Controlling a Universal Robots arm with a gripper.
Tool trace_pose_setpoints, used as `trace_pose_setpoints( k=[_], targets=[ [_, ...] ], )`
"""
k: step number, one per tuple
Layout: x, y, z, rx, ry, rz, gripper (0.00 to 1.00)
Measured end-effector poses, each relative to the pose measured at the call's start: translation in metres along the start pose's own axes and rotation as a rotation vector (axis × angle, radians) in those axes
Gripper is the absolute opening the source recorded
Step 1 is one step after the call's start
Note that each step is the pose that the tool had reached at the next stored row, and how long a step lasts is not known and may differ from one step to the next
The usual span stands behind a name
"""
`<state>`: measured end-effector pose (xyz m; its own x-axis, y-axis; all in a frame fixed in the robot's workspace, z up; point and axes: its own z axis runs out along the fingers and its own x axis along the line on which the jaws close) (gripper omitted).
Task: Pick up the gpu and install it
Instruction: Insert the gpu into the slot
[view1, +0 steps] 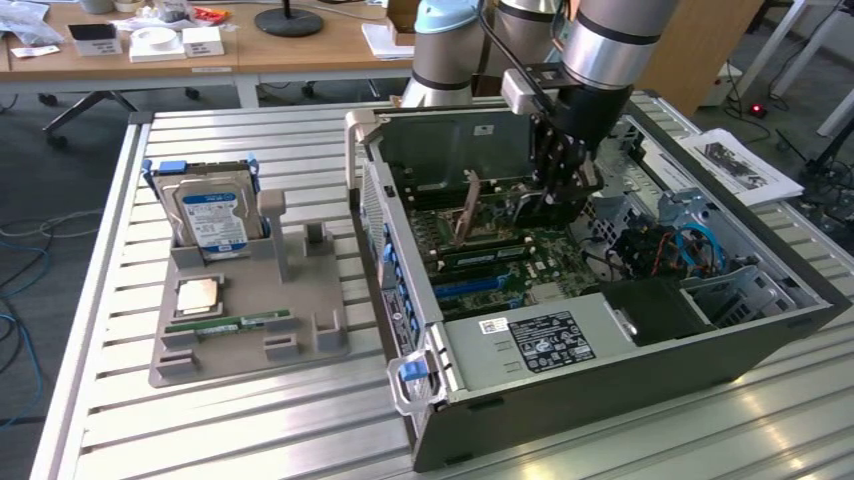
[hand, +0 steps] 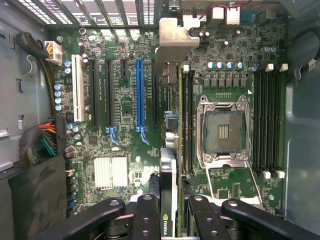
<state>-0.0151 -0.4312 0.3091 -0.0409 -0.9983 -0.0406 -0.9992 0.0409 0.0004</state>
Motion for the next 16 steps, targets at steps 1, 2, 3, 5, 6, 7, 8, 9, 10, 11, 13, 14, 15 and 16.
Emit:
trace_pose_setpoints(
  k=[1, 2, 3, 5, 6, 7, 8, 9, 10, 11, 13, 14, 15, 16],
  targets=[
    [0.0, 0.0001, 0.0008, 0.0001, -0.0001, 0.0, 0.27],
    [0.0001, 0.0003, 0.0015, 0.0001, -0.0001, 0.0, 0.27],
    [0.0001, 0.0003, 0.0023, 0.0001, -0.0001, 0.0, 0.27],
    [0.0002, 0.0005, 0.0039, 0.0001, -0.0001, 0.0, 0.27],
    [0.0002, 0.0006, 0.0045, 0.0, -0.0001, 0.0, 0.27],
    [0.0002, 0.0007, 0.0049, 0.0, 0.0, 0.0, 0.27],
    [0.0002, 0.0007, 0.0049, 0.0, 0.0002, 0.0, 0.27],
    [0.0003, 0.0008, 0.0049, 0.0, 0.0001, 0.0, 0.27],
    [0.0003, 0.0012, 0.0049, 0.0, 0.0002, 0.0, 0.27],
    [0.0003, 0.0018, 0.005, 0.0001, 0.0, 0.0, 0.27],
    [0.0003, 0.0043, 0.0051, 0.0002, -0.0001, 0.0, 0.27],
    [0.0004, 0.0059, 0.0051, 0.0002, -0.0001, 0.0, 0.27],
    [0.0005, 0.0076, 0.0051, 0.0003, -0.0001, 0.0, 0.27],
    [0.0006, 0.0092, 0.0051, 0.0003, 0.0, 0.0, 0.27]
  ],
)
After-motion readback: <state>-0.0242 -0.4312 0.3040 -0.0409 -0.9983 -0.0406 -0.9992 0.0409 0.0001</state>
